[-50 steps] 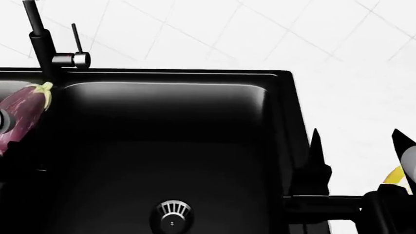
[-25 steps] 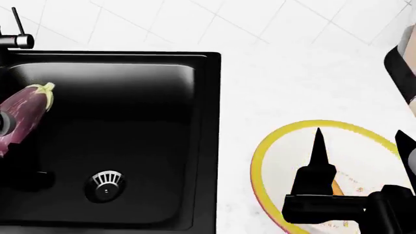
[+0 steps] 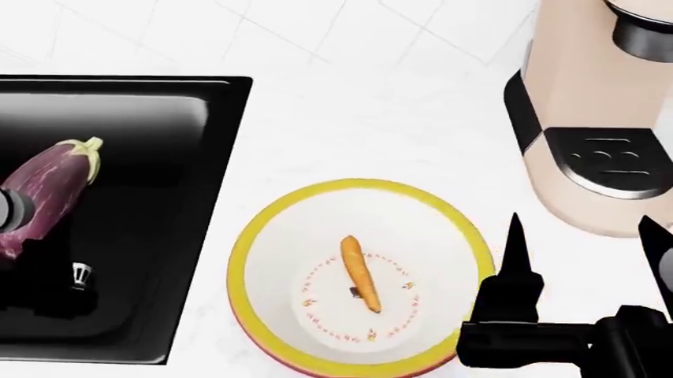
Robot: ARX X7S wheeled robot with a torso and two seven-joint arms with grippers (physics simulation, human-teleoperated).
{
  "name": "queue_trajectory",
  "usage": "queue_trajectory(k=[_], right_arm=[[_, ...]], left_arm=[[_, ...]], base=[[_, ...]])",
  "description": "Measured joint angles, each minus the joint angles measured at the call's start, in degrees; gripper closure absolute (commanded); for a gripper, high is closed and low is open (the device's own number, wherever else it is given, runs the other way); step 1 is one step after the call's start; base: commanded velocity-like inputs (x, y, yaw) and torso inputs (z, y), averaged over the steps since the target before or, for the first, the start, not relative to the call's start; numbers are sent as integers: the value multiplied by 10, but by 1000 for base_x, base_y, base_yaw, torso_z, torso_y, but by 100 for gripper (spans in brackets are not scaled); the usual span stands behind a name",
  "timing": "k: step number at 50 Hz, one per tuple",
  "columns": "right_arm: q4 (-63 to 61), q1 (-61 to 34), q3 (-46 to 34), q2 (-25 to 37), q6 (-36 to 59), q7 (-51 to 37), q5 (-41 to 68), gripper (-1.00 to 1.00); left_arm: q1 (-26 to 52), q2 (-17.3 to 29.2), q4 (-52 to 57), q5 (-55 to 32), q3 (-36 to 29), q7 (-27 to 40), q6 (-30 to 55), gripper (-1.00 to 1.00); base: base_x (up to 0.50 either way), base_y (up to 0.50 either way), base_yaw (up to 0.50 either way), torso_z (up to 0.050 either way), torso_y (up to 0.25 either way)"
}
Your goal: There is a mixed pile of frozen fruits and vegetables on the counter. Locate all the frozen vegetables and place the items in a bowl on the counter. Take all the frozen fruits and defrost them in a running sink.
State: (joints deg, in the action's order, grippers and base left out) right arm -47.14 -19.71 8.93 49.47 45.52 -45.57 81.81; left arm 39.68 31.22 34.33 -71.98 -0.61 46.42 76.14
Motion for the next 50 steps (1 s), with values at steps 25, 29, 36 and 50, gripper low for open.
queue_trajectory(k=[25,29,36,50], right_arm=[[-4,9,-6,-6,-6,15,-21,-100],[-4,11,-5,-5,-7,15,-21,-100],[-4,14,-5,-5,-8,15,-21,-100],[-3,31,-2,-9,-15,23,-31,-100]], left_arm=[[4,-4,20,-41,-16,5,2,100],[19,-13,18,-52,-28,8,7,100],[47,-34,5,-77,-48,14,16,100],[76,-83,-16,-91,-105,10,21,100]], base=[[90,-169,0,0,0],[0,0,0,0,0],[0,0,0,0,0],[0,0,0,0,1]])
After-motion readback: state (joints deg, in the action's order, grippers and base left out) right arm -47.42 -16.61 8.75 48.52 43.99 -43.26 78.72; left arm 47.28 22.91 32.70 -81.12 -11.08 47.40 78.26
